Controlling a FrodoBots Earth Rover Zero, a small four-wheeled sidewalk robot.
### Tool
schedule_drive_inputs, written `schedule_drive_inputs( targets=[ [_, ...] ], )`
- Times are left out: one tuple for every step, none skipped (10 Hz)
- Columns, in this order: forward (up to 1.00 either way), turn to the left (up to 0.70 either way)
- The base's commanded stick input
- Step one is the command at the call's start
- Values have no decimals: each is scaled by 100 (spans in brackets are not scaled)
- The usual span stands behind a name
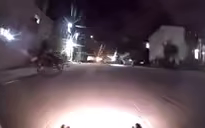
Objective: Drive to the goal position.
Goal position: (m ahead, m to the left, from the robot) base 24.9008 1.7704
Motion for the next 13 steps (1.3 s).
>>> schedule_drive_inputs(
  targets=[
    [85, 0],
    [85, 0],
    [85, 0],
    [85, 0],
    [85, 0],
    [85, 0],
    [85, 0],
    [85, 0],
    [85, 0],
    [85, 0],
    [85, 0],
    [85, 0],
    [85, 0]
  ],
)
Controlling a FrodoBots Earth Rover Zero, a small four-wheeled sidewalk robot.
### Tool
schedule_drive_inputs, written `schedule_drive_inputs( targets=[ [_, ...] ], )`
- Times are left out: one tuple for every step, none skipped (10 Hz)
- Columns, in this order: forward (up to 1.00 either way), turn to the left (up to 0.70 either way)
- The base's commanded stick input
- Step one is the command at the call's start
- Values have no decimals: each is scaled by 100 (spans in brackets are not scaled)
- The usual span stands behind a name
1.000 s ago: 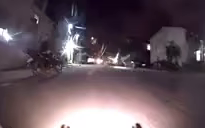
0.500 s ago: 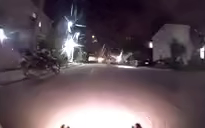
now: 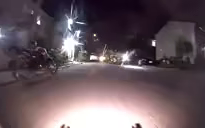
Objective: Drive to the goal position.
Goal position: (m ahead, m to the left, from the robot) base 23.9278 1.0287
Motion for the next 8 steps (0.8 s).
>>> schedule_drive_inputs(
  targets=[
    [85, 0],
    [85, 0],
    [85, 0],
    [85, 0],
    [85, 0],
    [85, 0],
    [85, 0],
    [85, 0]
  ],
)
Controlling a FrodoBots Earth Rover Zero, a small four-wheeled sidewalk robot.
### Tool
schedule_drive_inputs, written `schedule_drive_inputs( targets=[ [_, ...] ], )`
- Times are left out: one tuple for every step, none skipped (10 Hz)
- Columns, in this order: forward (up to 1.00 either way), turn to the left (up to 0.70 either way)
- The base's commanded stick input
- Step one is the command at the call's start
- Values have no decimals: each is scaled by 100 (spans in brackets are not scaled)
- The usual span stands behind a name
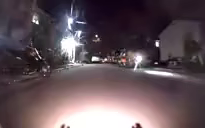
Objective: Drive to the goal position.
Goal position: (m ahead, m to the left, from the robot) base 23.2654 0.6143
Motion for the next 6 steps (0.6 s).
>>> schedule_drive_inputs(
  targets=[
    [85, 0],
    [85, 0],
    [85, 0],
    [85, 0],
    [85, 0],
    [85, -6]
  ],
)
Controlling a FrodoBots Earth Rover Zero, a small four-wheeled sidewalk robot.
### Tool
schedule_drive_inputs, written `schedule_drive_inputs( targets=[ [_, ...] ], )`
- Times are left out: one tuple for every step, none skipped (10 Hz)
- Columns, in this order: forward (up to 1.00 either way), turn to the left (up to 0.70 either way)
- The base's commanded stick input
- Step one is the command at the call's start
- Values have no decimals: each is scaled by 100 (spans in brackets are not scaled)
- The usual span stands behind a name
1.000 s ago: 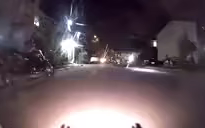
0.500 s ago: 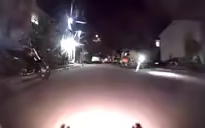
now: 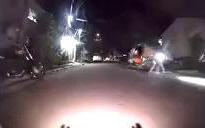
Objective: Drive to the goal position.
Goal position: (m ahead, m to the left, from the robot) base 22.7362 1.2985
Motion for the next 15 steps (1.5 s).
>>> schedule_drive_inputs(
  targets=[
    [85, -34],
    [85, -34],
    [85, -30],
    [85, -6],
    [85, 0],
    [85, 0],
    [85, 0],
    [85, 0],
    [85, 0],
    [85, 0],
    [85, 0],
    [85, 0],
    [85, 0],
    [85, 0],
    [85, 0]
  ],
)
